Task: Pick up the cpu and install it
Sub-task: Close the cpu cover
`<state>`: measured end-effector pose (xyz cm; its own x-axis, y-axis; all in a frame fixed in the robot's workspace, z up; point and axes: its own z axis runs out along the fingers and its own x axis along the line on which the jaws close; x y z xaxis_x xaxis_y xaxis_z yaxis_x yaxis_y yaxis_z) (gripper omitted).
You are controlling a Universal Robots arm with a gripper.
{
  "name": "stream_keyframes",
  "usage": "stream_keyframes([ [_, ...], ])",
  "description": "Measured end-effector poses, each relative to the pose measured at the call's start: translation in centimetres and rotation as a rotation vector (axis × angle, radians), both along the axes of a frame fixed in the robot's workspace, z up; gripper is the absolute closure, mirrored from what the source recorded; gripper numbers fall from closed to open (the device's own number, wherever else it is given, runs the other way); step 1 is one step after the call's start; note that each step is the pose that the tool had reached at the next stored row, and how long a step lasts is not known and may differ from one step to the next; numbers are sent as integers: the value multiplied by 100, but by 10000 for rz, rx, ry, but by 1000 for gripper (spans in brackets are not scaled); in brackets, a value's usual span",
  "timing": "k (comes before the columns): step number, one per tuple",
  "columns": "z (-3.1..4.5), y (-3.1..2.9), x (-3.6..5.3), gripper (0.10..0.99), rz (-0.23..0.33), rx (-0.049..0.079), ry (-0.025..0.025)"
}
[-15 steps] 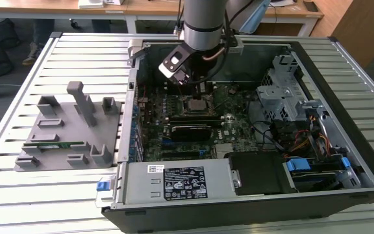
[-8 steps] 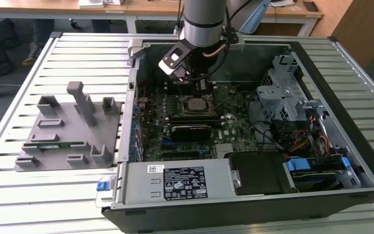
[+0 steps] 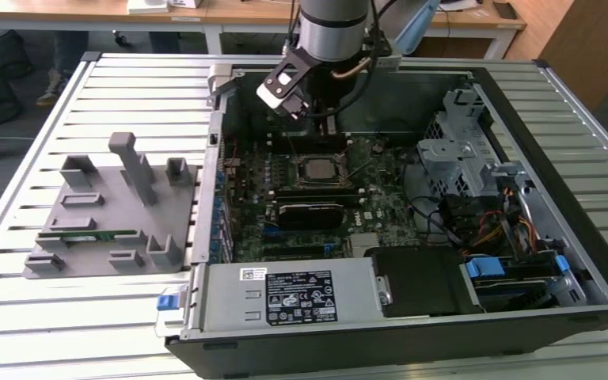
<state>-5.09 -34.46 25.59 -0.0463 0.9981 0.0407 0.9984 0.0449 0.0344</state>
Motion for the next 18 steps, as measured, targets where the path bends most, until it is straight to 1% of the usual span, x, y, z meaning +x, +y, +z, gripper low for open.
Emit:
stream_keyframes([
  [6, 192, 0, 0, 980, 0, 0, 4],
  [8, 241, 0, 0, 980, 0, -2, 6],
  [11, 255, -8, 1, 980, 2, -15, 4],
  [18, 255, -86, 0, 980, 0, -41, 5],
])
